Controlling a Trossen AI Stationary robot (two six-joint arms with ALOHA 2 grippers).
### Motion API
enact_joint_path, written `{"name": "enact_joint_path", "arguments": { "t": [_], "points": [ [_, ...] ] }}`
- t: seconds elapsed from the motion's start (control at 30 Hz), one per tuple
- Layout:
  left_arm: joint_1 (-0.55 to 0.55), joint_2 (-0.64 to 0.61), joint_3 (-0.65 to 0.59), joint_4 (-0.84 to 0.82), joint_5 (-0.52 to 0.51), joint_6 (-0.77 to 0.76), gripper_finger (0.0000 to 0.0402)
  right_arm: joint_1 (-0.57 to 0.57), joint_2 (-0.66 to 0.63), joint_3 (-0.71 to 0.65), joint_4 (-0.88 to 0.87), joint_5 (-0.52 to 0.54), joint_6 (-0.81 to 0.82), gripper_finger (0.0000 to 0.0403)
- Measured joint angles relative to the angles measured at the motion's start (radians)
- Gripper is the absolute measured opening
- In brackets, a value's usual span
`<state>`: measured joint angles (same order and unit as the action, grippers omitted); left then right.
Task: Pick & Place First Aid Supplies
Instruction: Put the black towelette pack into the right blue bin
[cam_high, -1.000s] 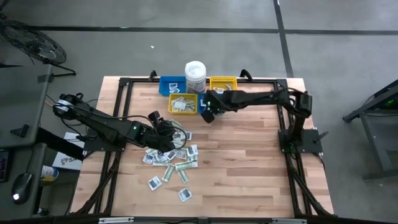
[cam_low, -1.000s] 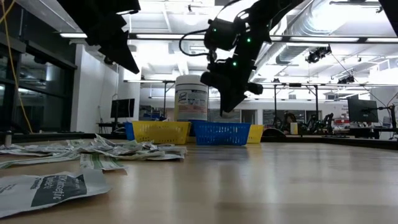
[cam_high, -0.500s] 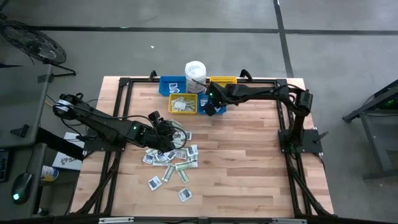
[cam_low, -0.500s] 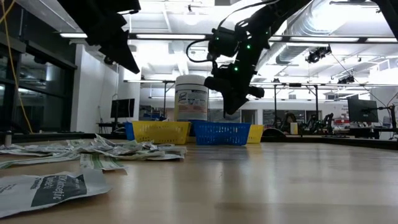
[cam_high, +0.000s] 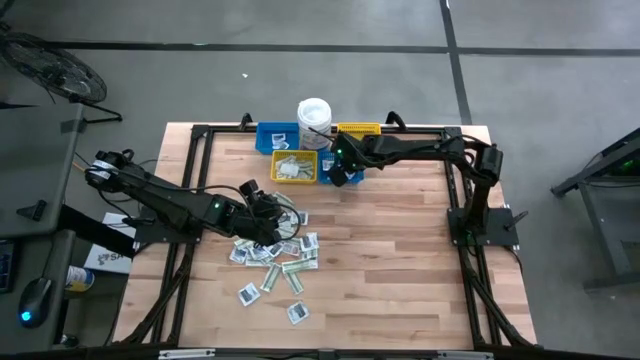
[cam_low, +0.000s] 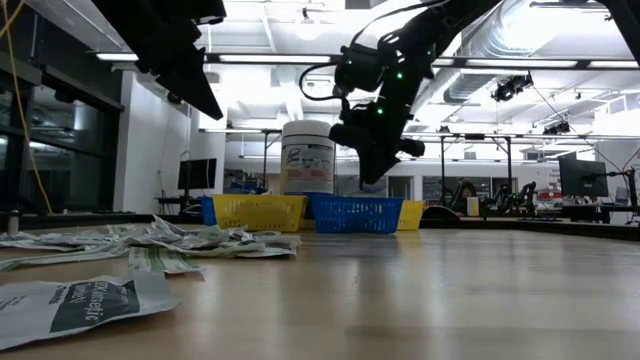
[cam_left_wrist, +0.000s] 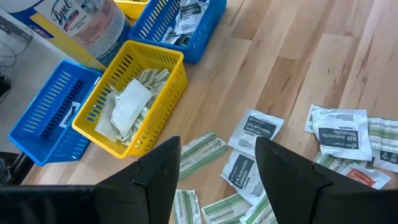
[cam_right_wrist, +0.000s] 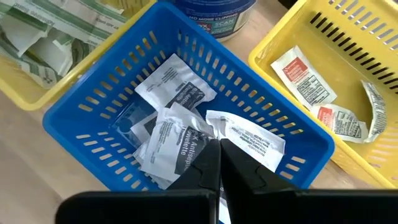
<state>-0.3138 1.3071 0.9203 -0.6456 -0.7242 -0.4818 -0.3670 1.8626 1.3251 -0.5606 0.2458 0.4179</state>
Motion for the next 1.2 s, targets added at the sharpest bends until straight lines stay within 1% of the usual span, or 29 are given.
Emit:
{"name": "enact_joint_path", "arguments": {
  "t": [0.37, 0.5, 0.8, 1.03, 1.2],
  "points": [
    [0.000, 0.000, 0.000, 0.000, 0.003, 0.001, 0.0206, -0.039, 0.000, 0.000, 0.002, -0.009, -0.010, 0.0001],
    [0.000, 0.000, 0.000, 0.000, 0.014, 0.001, 0.0206, -0.039, 0.001, 0.000, 0.033, 0.010, -0.010, 0.0001],
    [0.000, 0.000, 0.000, -0.001, 0.016, 0.002, 0.0206, -0.038, 0.008, -0.001, 0.055, 0.010, 0.010, 0.0001],
    [0.000, 0.000, 0.000, -0.004, 0.016, 0.004, 0.0206, -0.036, 0.015, -0.076, 0.111, 0.008, 0.054, 0.0001],
    [0.000, 0.000, 0.000, -0.007, 0.016, 0.005, 0.0206, -0.037, 0.015, -0.090, 0.118, -0.020, 0.054, 0.0001]
  ]
}}
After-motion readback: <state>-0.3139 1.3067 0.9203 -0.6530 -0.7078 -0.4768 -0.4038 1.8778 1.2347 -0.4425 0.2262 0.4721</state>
